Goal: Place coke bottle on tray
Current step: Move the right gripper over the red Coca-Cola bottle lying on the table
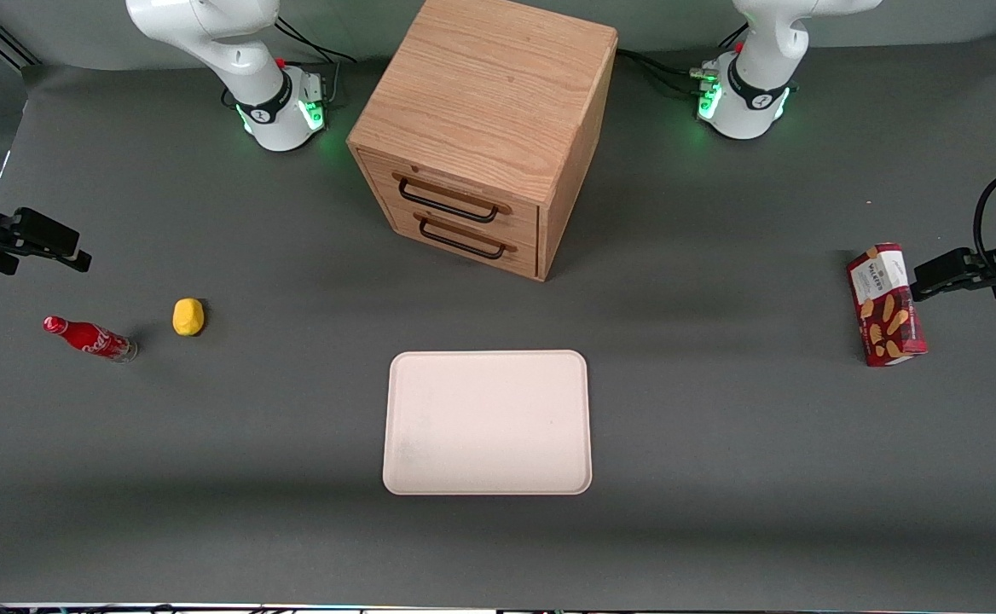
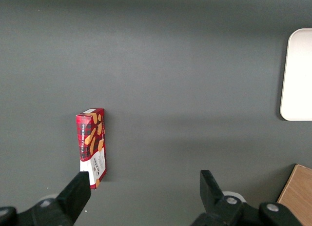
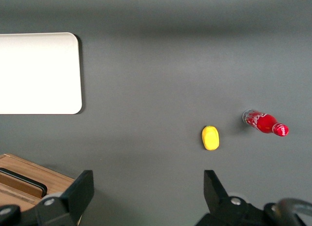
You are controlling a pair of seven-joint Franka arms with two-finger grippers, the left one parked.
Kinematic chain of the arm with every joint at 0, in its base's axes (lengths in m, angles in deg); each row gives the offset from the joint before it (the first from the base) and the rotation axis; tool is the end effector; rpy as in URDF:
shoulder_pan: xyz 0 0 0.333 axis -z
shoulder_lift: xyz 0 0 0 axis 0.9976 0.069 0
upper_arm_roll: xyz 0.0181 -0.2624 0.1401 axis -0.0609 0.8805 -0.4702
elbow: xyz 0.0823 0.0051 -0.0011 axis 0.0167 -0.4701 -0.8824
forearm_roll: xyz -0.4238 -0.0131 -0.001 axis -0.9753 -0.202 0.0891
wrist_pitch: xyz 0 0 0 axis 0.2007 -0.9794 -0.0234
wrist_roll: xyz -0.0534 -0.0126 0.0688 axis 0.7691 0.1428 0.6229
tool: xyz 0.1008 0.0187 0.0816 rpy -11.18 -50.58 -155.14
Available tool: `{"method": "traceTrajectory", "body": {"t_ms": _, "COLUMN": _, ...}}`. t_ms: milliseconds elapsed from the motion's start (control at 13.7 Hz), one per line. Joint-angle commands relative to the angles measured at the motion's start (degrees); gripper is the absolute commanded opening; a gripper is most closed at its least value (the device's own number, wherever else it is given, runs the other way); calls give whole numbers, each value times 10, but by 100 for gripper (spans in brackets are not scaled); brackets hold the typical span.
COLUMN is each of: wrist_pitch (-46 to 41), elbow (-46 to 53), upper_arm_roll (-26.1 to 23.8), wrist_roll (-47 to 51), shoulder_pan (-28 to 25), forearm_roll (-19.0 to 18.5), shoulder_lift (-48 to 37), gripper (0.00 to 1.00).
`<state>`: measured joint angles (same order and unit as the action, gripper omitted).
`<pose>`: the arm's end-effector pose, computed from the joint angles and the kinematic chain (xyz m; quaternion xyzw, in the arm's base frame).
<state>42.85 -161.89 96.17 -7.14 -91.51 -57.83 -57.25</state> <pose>0.6048 -0.0064 0.6064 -0.9996 0.0137 -0.0066 0.0227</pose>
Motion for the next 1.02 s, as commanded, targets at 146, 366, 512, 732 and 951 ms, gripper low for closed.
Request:
{"method": "traceTrajectory", "body": {"t_ms": 146, "wrist_pitch": -11, "elbow": -15, "upper_arm_roll": 2, "wrist_roll": 1, "shoulder_pan": -5, "forearm_roll": -13, "shoulder_lift": -15, "gripper": 100}}
{"method": "traceTrajectory", "body": {"t_ms": 366, "wrist_pitch": -12, "elbow": -12, "upper_arm_roll": 16, "wrist_roll": -79, "shoulder_pan": 21, "forearm_roll": -24, "shoulder_lift": -15, "gripper": 100}}
{"method": "traceTrajectory", "body": {"t_ms": 512, "wrist_pitch": -12, "elbow": -13, "upper_arm_roll": 16, "wrist_roll": -151, "shoulder_pan": 68, "forearm_roll": -24, "shoulder_lift": -15, "gripper": 100}}
{"method": "traceTrajectory", "body": {"t_ms": 732, "wrist_pitch": -7, "elbow": -11, "upper_arm_roll": 11, "wrist_roll": -245, "shoulder_pan": 143, "forearm_roll": -21, "shoulder_lift": -9, "gripper": 100}}
{"method": "traceTrajectory", "body": {"t_ms": 951, "wrist_pitch": -4, "elbow": 22, "upper_arm_roll": -3, "wrist_roll": -357, "shoulder_pan": 219, "forearm_roll": -21, "shoulder_lift": 21, "gripper": 100}}
